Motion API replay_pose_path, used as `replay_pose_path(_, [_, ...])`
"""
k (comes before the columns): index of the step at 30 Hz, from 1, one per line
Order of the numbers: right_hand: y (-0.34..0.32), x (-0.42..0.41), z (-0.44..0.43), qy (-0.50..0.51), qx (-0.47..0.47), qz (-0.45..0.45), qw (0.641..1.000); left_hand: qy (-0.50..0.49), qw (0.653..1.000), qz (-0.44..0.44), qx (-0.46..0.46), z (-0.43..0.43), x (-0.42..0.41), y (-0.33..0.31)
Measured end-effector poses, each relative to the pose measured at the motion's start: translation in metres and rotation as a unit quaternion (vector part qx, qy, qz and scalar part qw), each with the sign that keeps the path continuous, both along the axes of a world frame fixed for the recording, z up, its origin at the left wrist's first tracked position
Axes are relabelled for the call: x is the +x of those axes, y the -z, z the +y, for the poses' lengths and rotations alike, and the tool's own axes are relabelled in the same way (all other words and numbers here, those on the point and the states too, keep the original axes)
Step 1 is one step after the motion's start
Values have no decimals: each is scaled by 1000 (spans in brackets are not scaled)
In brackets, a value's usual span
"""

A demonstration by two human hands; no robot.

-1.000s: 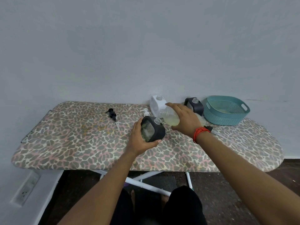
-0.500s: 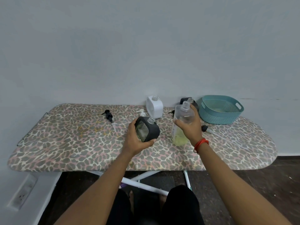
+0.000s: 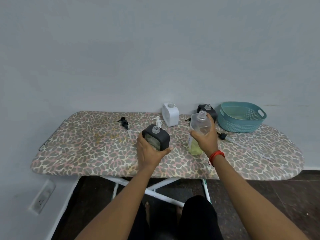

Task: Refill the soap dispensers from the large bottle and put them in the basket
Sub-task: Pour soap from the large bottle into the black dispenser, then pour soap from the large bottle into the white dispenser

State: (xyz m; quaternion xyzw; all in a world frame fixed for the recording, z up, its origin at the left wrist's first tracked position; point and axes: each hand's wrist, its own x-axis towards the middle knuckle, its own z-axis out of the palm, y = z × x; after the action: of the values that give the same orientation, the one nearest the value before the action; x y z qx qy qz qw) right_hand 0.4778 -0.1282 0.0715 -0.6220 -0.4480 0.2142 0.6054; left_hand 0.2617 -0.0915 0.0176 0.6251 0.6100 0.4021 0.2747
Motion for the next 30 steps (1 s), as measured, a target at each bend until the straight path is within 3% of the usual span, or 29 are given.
replay_pose_path(9, [-5,0,-6,-6,-4,-1,1000,76,993,-89,-13,2,-27,9])
replay_pose_path(13, [-6,-1,-9,-5,-3,0,1000,109,990,-89,11,3,-34,2])
replay_pose_path(23, [-4,1,-8,0,4,-7,1000,23,998,-49,40,28,-30,-22])
replay_pose_path(30, [3,6,-4,2,20,-12,1000,52,995,-79,6,108,-44,-42])
